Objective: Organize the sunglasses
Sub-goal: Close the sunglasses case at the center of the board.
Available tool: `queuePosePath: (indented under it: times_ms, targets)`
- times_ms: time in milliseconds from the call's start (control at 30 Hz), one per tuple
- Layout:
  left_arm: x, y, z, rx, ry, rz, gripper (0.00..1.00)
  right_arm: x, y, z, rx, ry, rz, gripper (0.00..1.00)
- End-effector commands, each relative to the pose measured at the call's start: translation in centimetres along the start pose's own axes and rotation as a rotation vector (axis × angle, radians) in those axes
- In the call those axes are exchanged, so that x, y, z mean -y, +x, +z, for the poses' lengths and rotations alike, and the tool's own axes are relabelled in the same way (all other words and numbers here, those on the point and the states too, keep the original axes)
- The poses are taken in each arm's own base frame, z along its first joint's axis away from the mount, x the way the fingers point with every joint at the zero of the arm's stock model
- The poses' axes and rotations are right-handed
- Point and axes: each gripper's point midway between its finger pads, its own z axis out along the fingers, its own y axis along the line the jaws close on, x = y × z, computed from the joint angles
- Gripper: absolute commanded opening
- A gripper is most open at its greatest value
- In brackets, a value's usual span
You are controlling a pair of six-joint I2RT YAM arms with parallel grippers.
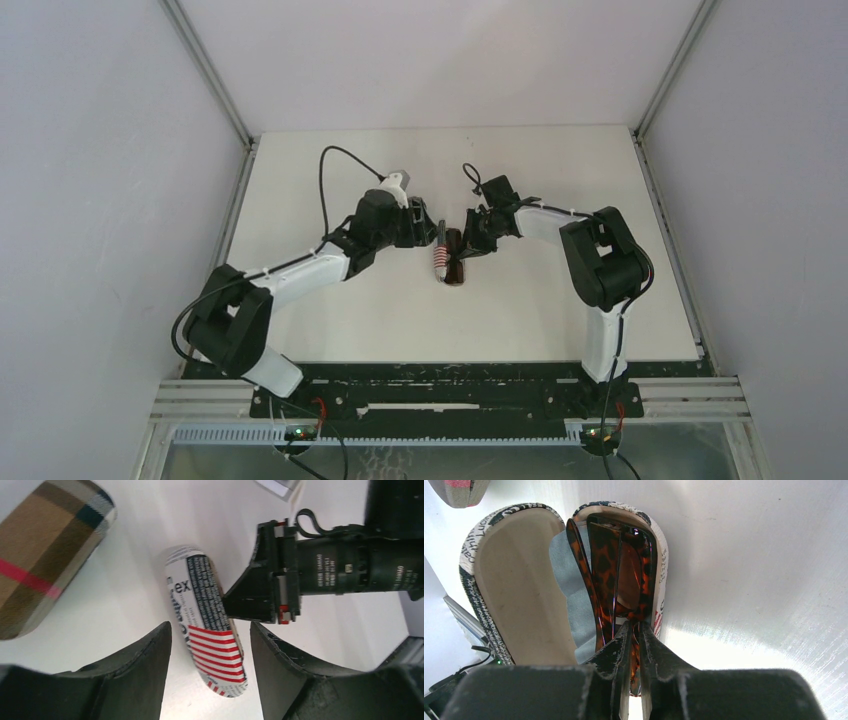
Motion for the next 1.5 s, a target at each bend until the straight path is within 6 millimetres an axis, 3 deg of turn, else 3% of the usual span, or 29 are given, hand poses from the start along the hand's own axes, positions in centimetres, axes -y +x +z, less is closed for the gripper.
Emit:
queuePosePath:
  times_ms: [0,367,767,1033,1267,1467]
  targets:
    - [3.4,-0.7,0.9,0.012,0.16,0.008,0.62,-0.8,-1.7,-0.6,0.05,-0.011,-0.042,0.08]
    - [2.6,2.0,2.9,-0.077,0.112,0.021,0.55,-1.0,-1.9,-0.9,0.056,-0.023,-0.045,0.08]
    - [3.5,1.9,3.0,-0.078,0.148,0.018,0.45,-2.2,-2.7,-3.0,0.097,-0.044,-0.064,0.1]
    - [3.8,1.9,3.0,-0.079,0.158,0.019,0.44,-1.9,-3.0,-4.4,0.129,-0.031,-0.066,0.13]
    - [4.1,1.7,3.0,-0.081,0.162,0.022,0.42,0.9,-2.8,-4.7,0.17,0.048,-0.029,0.13]
    - [4.6,1.7,2.9,-0.083,0.162,0.046,0.4,2.3,-2.2,-3.2,0.13,0.07,-0.011,0.12]
